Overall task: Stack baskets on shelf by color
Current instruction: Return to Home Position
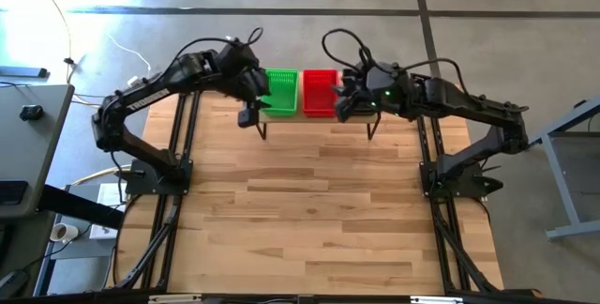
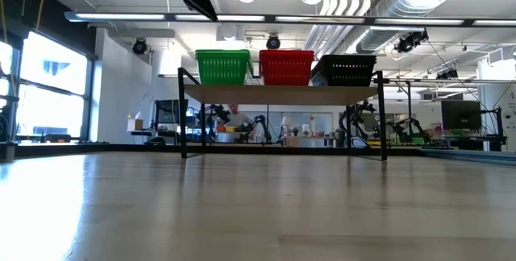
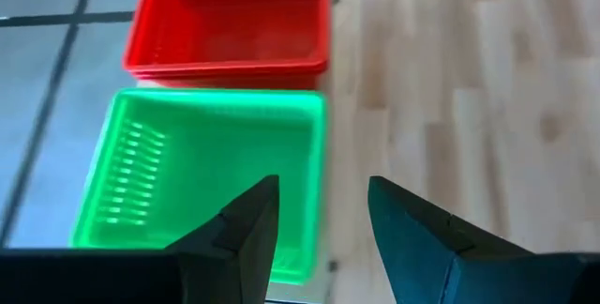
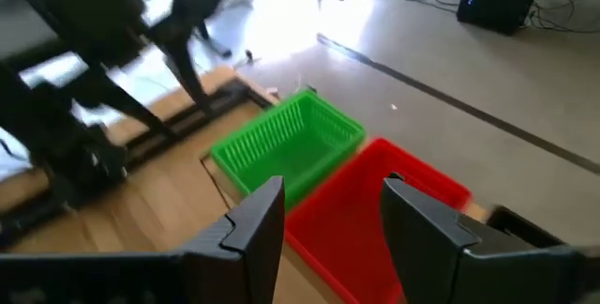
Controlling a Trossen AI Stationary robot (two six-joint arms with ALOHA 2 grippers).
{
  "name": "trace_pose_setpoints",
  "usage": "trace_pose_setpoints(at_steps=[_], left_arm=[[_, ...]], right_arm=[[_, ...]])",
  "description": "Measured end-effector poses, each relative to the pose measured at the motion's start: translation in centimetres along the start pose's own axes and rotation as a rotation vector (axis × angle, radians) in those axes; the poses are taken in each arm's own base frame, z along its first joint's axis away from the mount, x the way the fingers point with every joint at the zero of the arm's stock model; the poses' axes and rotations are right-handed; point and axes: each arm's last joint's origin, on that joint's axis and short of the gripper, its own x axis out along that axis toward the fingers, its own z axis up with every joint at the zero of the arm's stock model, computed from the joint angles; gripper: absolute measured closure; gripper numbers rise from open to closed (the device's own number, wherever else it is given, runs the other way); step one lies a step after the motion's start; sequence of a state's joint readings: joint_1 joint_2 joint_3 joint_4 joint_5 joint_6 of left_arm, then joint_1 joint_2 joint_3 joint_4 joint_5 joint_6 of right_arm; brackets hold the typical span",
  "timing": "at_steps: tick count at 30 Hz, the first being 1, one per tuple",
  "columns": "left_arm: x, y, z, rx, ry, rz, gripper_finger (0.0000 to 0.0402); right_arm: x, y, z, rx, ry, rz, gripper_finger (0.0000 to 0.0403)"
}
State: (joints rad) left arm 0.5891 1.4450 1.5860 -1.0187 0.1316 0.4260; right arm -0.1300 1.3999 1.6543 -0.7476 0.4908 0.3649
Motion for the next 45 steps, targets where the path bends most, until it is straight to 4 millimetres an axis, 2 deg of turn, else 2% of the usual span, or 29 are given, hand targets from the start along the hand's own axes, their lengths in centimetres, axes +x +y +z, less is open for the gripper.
trace_pose_setpoints(at_steps=[6, 9, 12, 17, 26, 33, 39, 45], left_arm=[[-2.9, -0.9, -0.3, -0.057, -0.105, -0.086, 0.0245], [-3.7, -1.3, -0.8, -0.079, -0.146, -0.087, 0.0245], [-3.3, -1.9, -2.2, -0.138, -0.205, -0.066, 0.0245], [-2.2, -3.4, -5.7, -0.221, -0.327, -0.038, 0.0245], [-1.4, -6.8, -11.6, -0.364, -0.505, 0.031, 0.0245], [-0.9, -9.3, -15.3, -0.463, -0.675, 0.037, 0.0245], [-0.8, -11.0, -17.7, -0.517, -0.728, -0.020, 0.0245], [-0.6, -12.4, -19.6, -0.530, -0.774, -0.059, 0.0245]], right_arm=[[-2.3, -1.5, -1.0, -0.095, 0.102, -0.062, 0.0242], [-3.1, -1.4, -1.5, -0.139, 0.130, -0.074, 0.0242], [-3.7, -1.0, -2.0, -0.187, 0.154, -0.056, 0.0242], [-4.1, -0.3, -2.3, -0.272, 0.159, -0.013, 0.0242], [-4.8, -2.3, -1.5, -0.249, 0.168, 0.043, 0.0262], [-6.1, -3.1, -0.2, -0.170, 0.070, 0.125, 0.0269], [-8.0, -3.8, 0.9, -0.139, -0.052, 0.164, 0.0269], [-11.2, -5.3, 1.5, -0.141, -0.165, 0.219, 0.0269]])
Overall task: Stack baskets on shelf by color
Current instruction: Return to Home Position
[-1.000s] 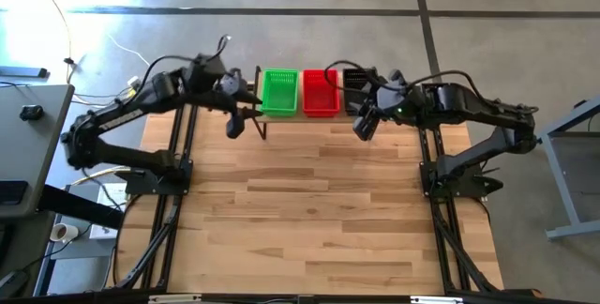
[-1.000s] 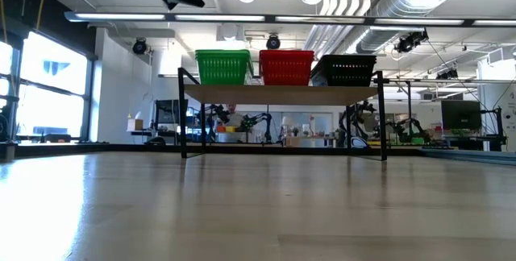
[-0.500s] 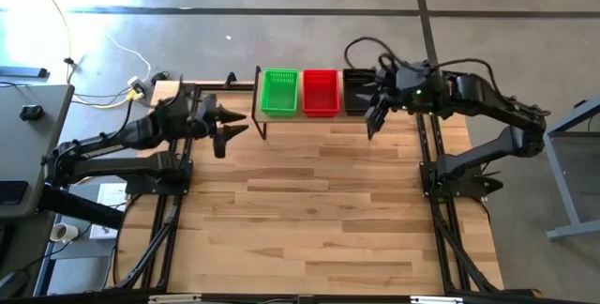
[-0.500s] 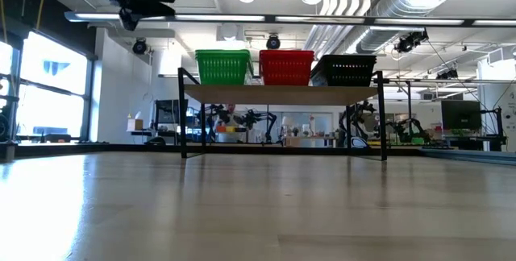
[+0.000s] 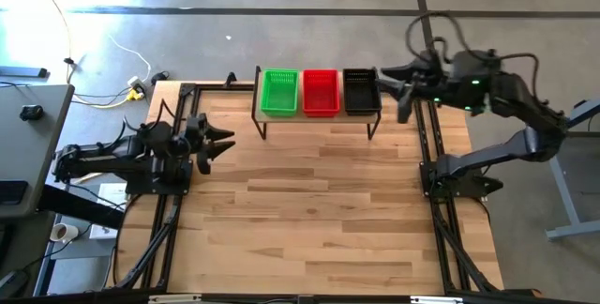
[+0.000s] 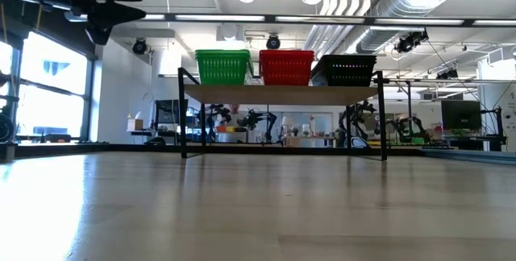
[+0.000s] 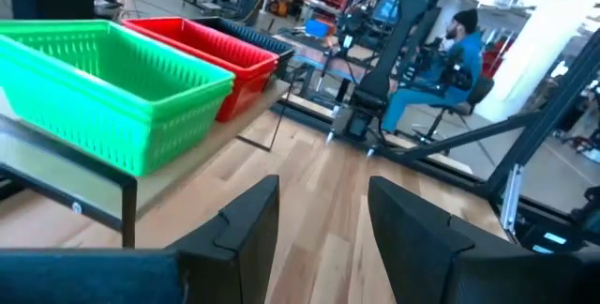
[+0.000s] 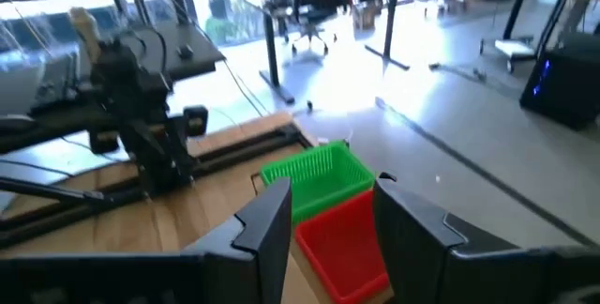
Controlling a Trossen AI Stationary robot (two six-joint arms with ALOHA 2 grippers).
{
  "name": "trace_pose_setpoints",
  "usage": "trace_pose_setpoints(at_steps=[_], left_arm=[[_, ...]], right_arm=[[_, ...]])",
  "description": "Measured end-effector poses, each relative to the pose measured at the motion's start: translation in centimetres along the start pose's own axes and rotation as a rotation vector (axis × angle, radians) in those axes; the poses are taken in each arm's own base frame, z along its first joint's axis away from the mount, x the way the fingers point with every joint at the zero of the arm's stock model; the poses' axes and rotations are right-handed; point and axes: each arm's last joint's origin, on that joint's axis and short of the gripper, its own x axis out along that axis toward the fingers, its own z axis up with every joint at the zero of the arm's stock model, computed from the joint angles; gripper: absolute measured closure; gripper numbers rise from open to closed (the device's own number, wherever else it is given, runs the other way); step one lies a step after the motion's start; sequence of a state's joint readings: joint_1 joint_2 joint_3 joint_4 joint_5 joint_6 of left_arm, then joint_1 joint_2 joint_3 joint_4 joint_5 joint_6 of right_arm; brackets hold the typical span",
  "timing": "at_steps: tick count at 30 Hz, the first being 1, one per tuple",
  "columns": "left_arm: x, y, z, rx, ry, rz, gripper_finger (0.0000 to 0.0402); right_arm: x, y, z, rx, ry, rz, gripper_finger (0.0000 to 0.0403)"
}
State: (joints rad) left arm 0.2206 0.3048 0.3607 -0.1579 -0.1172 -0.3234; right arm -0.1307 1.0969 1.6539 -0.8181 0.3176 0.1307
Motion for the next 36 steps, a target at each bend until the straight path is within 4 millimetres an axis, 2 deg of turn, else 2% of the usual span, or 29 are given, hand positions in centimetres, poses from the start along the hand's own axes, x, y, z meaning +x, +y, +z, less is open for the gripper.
trace_pose_setpoints(at_steps=[6, 9, 11, 17, 24, 30, 36], left_arm=[[-0.6, 0.0, -2.1, -0.054, 0.006, -0.054, 0.0245], [-0.5, 0.2, -3.3, -0.092, 0.008, -0.061, 0.0245], [-0.3, 0.2, -4.1, -0.114, -0.003, -0.075, 0.0245], [0.4, 0.5, -6.3, -0.162, -0.029, -0.092, 0.0245], [0.7, 1.0, -7.8, -0.168, -0.022, -0.054, 0.0245], [0.8, 1.1, -8.6, -0.196, 0.014, -0.077, 0.0245], [0.8, 1.1, -8.6, -0.205, 0.023, -0.095, 0.0245]], right_arm=[[-4.5, -1.5, -0.1, -0.015, -0.061, 0.007, 0.0269], [-6.3, -2.2, -1.1, -0.010, -0.004, -0.001, 0.0269], [-6.7, -2.5, -2.4, 0.024, 0.024, -0.009, 0.0269], [-5.8, -2.9, -8.2, 0.072, -0.068, 0.023, 0.0269], [-5.4, -3.3, -13.6, 0.142, -0.171, 0.080, 0.0269], [-3.7, -3.4, -19.0, 0.206, -0.181, 0.119, 0.0269], [-2.3, -3.3, -23.2, 0.266, -0.199, 0.202, 0.0269]])
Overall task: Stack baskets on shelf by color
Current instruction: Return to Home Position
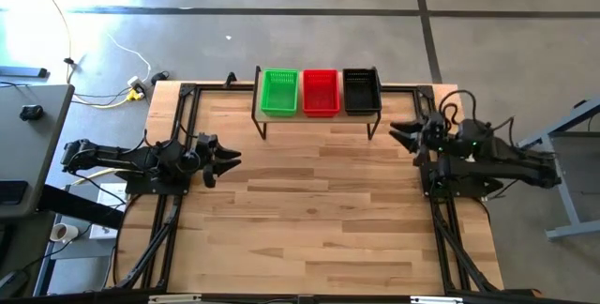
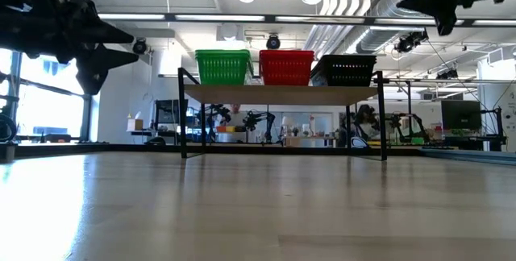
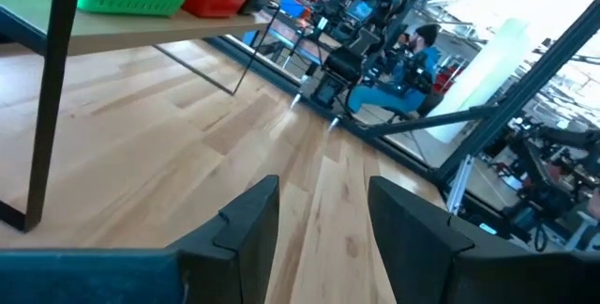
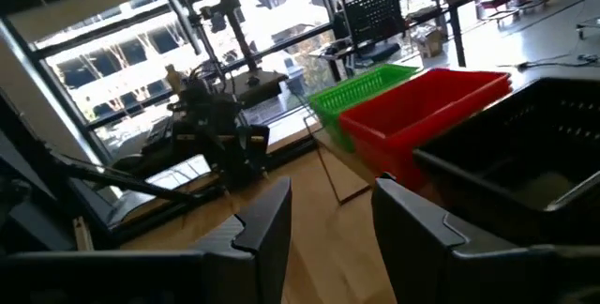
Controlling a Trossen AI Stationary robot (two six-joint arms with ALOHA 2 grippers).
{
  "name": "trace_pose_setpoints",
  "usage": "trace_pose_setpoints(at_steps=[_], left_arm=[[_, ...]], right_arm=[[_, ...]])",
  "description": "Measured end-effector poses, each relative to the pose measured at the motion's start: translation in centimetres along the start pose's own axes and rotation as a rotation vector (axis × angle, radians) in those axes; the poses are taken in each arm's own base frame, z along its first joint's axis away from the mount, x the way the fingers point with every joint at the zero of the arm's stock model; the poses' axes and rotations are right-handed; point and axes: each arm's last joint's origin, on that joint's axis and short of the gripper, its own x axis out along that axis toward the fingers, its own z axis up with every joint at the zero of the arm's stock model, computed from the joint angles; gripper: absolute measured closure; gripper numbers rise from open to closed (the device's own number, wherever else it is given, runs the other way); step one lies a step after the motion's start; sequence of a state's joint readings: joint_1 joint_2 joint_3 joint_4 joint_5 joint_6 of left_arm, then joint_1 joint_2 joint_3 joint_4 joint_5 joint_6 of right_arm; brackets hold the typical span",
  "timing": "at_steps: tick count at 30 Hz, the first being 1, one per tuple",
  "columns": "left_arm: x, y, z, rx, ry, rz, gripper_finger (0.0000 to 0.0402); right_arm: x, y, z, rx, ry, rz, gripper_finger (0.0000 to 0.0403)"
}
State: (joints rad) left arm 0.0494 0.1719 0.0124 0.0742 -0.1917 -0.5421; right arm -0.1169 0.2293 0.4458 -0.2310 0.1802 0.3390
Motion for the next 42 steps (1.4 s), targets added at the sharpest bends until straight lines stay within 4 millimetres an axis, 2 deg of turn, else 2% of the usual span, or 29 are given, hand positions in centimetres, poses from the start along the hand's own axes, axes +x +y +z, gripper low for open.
trace_pose_setpoints(at_steps=[5, 13, 21, 32, 42], left_arm=[[0.0, 0.0, 0.0, -0.002, 0.000, 0.005, 0.0245], [0.0, 0.2, -0.3, 0.089, 0.028, 0.019, 0.0245], [0.0, 0.2, -0.3, 0.088, 0.027, 0.018, 0.0245], [0.0, 0.2, -0.2, 0.088, 0.026, 0.017, 0.0245], [0.0, 0.2, -0.2, 0.088, 0.027, 0.017, 0.0245]], right_arm=[[0.1, -0.8, -2.8, 0.039, 0.031, 0.055, 0.0269], [0.3, -2.0, -6.5, 0.073, 0.078, 0.061, 0.0269], [0.7, -2.8, -9.6, 0.090, 0.138, 0.087, 0.0269], [0.8, -2.9, -9.8, 0.034, 0.139, 0.083, 0.0269], [0.8, -2.9, -9.8, 0.060, 0.141, 0.081, 0.0269]])
